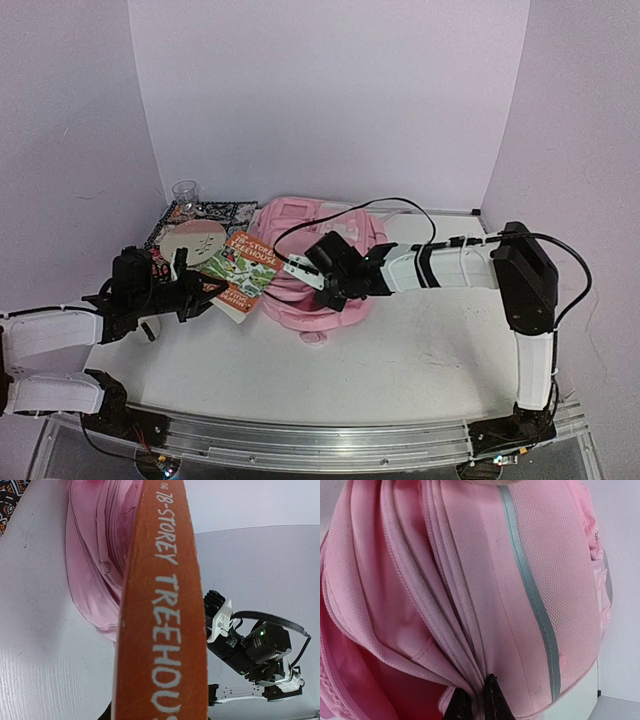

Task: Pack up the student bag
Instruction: Grab the largest pocket of the student bag, then place the book in the largest pocket of the bag.

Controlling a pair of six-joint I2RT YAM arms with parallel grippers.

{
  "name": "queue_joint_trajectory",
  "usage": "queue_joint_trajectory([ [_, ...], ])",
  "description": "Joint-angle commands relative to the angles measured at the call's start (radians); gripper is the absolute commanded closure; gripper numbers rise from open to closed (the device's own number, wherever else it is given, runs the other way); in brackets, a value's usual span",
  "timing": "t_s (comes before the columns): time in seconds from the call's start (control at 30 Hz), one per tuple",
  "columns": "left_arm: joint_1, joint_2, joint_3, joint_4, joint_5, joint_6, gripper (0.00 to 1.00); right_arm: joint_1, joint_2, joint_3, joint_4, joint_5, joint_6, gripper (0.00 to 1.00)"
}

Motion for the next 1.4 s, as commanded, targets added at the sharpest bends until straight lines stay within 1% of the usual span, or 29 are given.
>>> queue_joint_trajectory([
  [0.0,0.004,-0.087,0.069,-0.117,0.001,0.06,1.0,-0.07,-0.107,0.074,-0.011,0.114,0.116,1.0],
  [0.1,0.003,-0.125,0.068,-0.161,0.025,0.059,1.0,-0.082,-0.134,0.104,-0.013,0.112,0.161,1.0],
  [0.3,0.004,-0.18,0.046,-0.17,0.078,0.017,1.0,-0.088,-0.147,0.204,-0.057,0.136,0.254,1.0],
  [0.43,0.004,-0.155,0.045,-0.166,0.118,0.01,1.0,-0.088,-0.167,0.227,-0.061,0.089,0.295,1.0],
  [0.5,0.003,-0.139,0.046,-0.163,0.133,0.006,1.0,-0.088,-0.178,0.238,-0.065,0.092,0.313,1.0],
  [0.67,0.0,-0.118,0.042,-0.121,0.134,-0.02,1.0,-0.088,-0.197,0.266,-0.066,0.067,0.341,1.0],
  [0.8,-0.026,-0.101,0.061,-0.093,0.11,-0.035,1.0,-0.087,-0.218,0.267,-0.066,0.021,0.358,1.0],
  [1.0,-0.09,-0.028,0.083,0.048,0.047,-0.101,1.0,-0.084,-0.245,0.227,-0.064,-0.044,0.393,1.0],
  [1.1,-0.115,0.018,0.086,0.156,0.035,-0.147,1.0,-0.081,-0.265,0.199,-0.054,-0.056,0.398,1.0],
  [1.27,-0.15,0.089,0.113,0.283,0.021,-0.19,1.0,-0.077,-0.298,0.16,-0.03,-0.095,0.409,1.0],
  [1.37,-0.162,0.114,0.135,0.307,0.004,-0.194,1.0,-0.075,-0.305,0.148,-0.027,-0.109,0.416,1.0],
])
